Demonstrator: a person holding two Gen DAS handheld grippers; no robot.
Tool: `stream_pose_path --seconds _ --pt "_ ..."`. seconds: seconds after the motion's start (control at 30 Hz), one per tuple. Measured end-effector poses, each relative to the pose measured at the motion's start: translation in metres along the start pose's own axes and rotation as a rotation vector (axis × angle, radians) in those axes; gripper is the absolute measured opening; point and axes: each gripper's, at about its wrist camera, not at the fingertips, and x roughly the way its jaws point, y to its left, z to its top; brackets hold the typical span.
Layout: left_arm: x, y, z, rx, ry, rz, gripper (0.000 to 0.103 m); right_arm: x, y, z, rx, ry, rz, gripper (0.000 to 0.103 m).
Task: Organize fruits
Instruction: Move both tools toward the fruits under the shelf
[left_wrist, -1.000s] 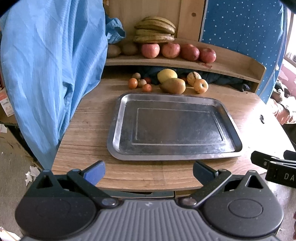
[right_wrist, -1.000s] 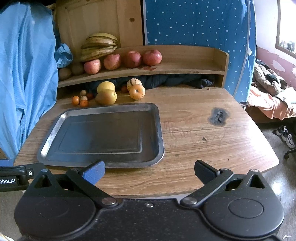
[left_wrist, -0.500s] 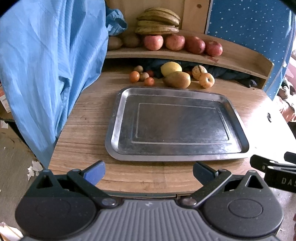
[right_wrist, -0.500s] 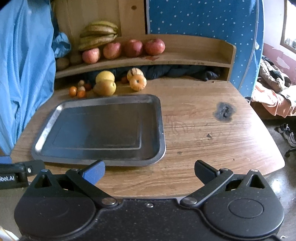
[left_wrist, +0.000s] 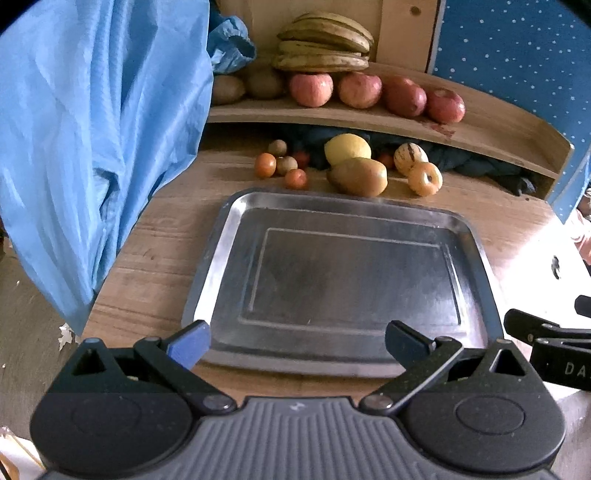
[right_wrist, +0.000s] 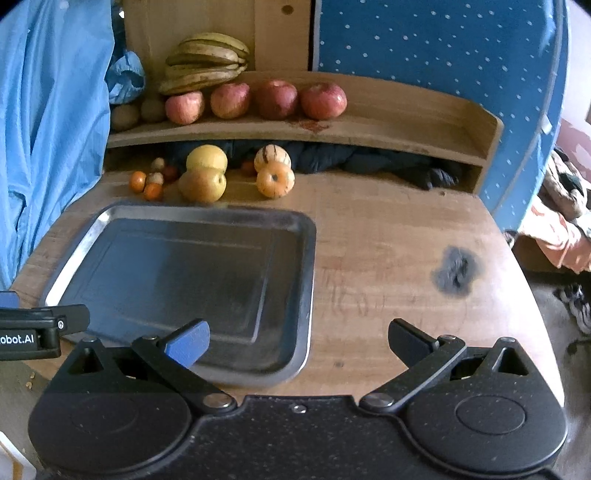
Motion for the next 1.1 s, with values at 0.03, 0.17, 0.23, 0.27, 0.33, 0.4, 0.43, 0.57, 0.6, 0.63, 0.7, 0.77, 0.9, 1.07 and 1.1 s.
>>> stream_pose_path --seconds 0.03,0.17,0.23,0.27,0.33,0.4,0.43,0.57,0.6,0.63,0.7,0.77,0.9,1.07,1.1 --pt "0.001 -0.002 0.003 -0.001 0.005 0.006 0.103 0.004 -0.003 0.005 -0.007 0.003 0.004 0.103" --pt "0.001 -0.008 0.016 -0.002 0.007 0.025 0.103 0.016 -0.013 0.022 0.008 0.03 0.036 0.102" --pt "0.001 -0.009 0.023 0.0 0.012 0.034 0.103 0.02 -0.017 0.03 0.032 0.017 0.072 0.102" --pt "0.0 -0.008 0.026 -0.004 0.014 0.041 0.103 0.022 -0.018 0.035 0.038 0.007 0.09 0.102" --pt "0.0 -0.005 0.035 -0.014 0.015 0.048 0.103 0.024 -0.018 0.042 0.041 -0.011 0.11 0.103" --pt "0.002 -0.003 0.044 -0.013 0.014 0.055 0.103 0.025 -0.019 0.048 0.036 -0.03 0.13 0.103" --pt "0.003 -0.002 0.049 -0.013 0.015 0.062 0.103 0.024 -0.019 0.05 0.035 -0.041 0.139 0.103" --pt "0.009 0.006 0.065 -0.02 0.017 0.062 0.103 0.03 -0.019 0.055 0.035 -0.054 0.142 0.103" --pt "0.01 0.008 0.069 -0.017 0.014 0.058 0.103 0.031 -0.018 0.056 0.037 -0.052 0.148 0.103" --pt "0.013 0.01 0.072 -0.01 0.012 0.054 0.103 0.032 -0.017 0.057 0.038 -0.051 0.153 0.103" --pt "0.017 0.015 0.079 0.005 0.01 0.047 0.103 0.034 -0.012 0.059 0.037 -0.055 0.157 0.103" --pt "0.024 0.021 0.086 0.019 0.006 0.037 0.103 0.038 -0.004 0.063 0.017 -0.058 0.16 0.103" --pt "0.039 0.035 0.103 0.038 0.013 0.011 0.103 0.043 0.011 0.076 -0.001 -0.062 0.2 0.103" --pt "0.06 0.049 0.121 0.082 0.033 -0.037 0.103 0.052 0.031 0.09 -0.007 -0.074 0.201 0.103" --pt "0.064 0.051 0.125 0.099 0.038 -0.048 0.103 0.055 0.035 0.092 -0.004 -0.069 0.194 0.103"
